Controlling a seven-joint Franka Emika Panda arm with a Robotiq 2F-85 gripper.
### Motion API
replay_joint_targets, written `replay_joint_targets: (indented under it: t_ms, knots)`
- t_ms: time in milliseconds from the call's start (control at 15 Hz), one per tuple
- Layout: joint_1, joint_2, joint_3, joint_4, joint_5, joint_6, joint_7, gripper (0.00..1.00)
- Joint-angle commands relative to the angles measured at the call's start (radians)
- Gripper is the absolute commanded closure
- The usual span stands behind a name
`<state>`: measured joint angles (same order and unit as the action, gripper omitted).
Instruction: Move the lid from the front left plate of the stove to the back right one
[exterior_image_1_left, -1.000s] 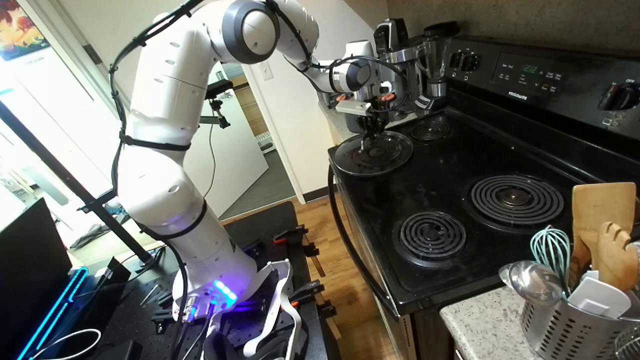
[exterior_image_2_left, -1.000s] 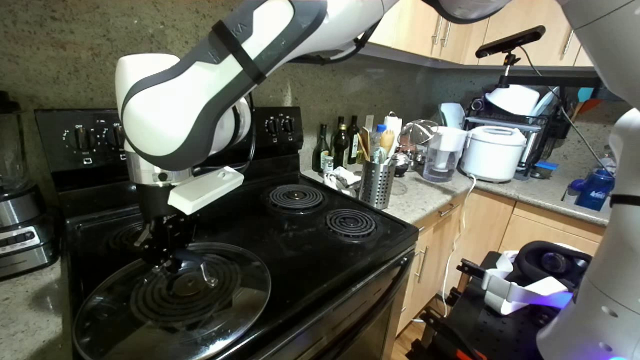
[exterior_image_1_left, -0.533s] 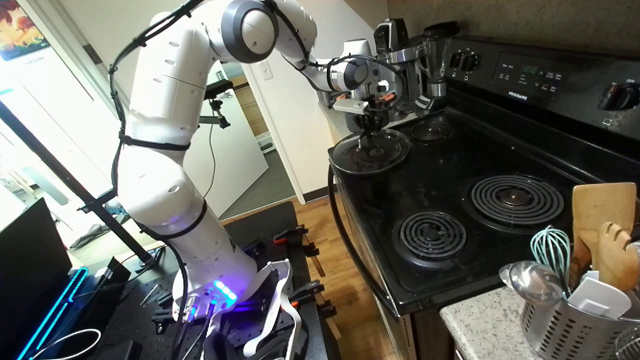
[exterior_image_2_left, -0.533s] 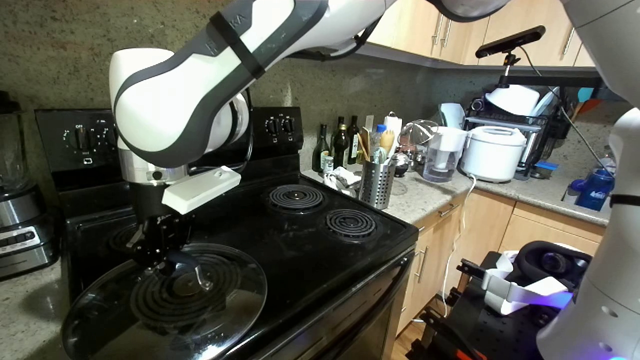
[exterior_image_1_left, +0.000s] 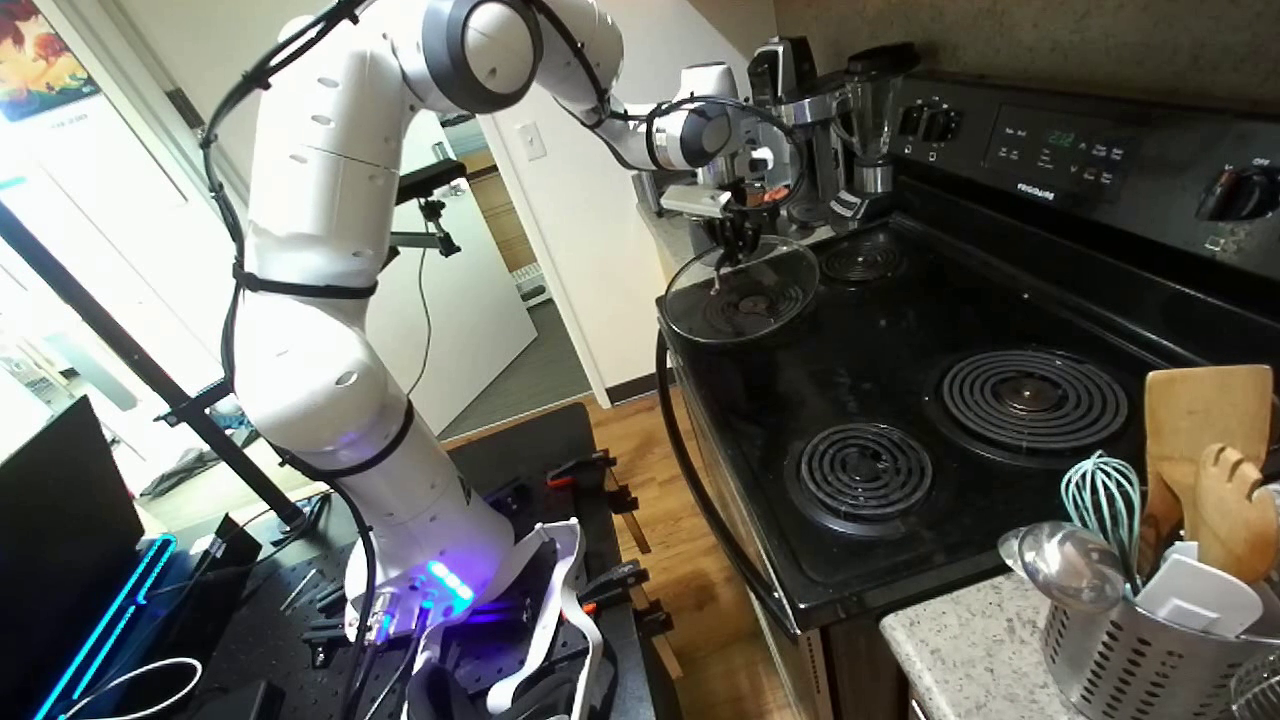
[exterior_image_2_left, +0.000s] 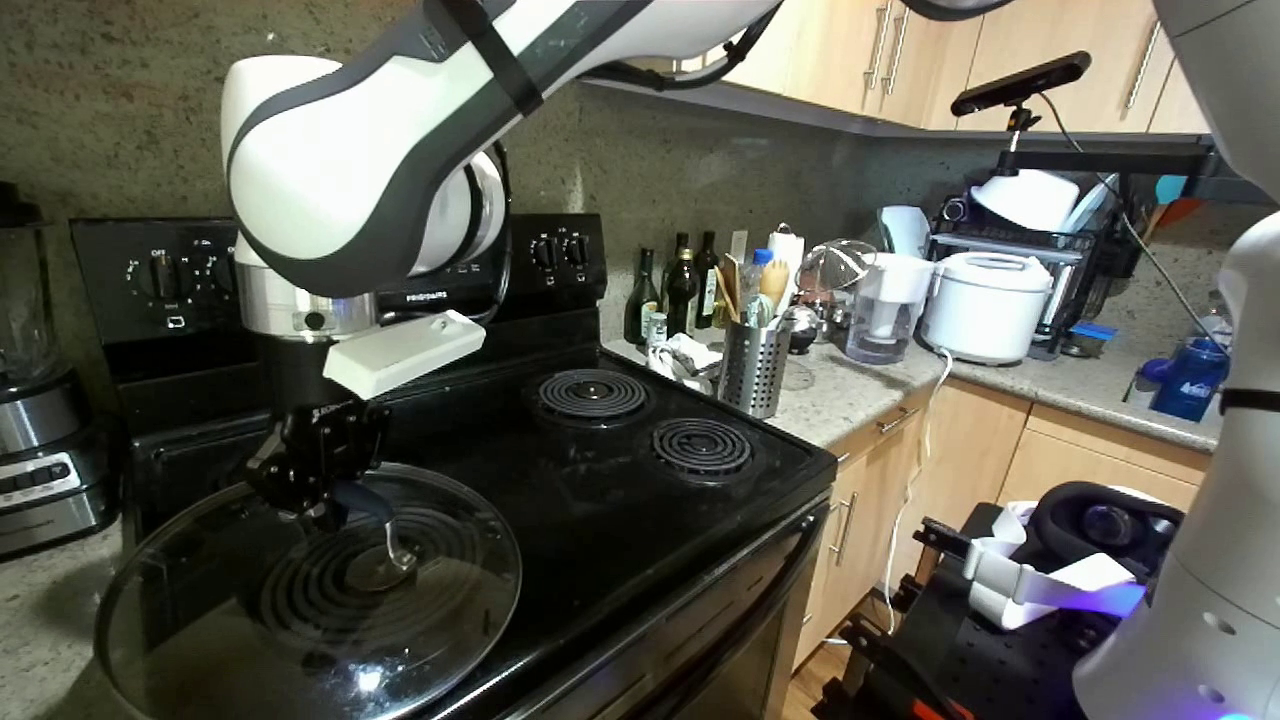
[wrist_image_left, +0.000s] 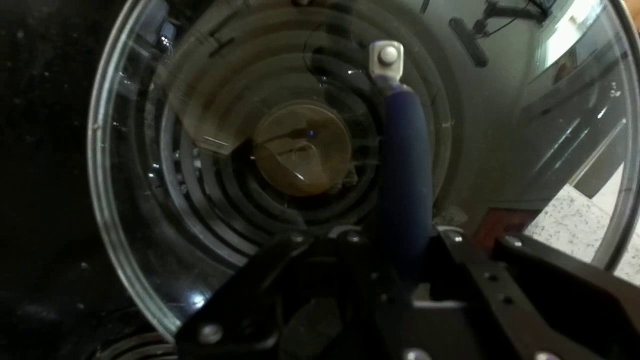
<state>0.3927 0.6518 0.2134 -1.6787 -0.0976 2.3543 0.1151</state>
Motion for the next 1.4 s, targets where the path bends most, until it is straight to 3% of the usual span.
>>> replay_joint_targets:
  t_ms: [0, 1333]
  knots:
    - [-0.032, -0.083, 0.016, -0.051, 0.039, -0.027, -0.043, 0.98]
    - [-0.138, -0.230, 0.011, -0.134, 0.117, -0.046, -0.105, 0.98]
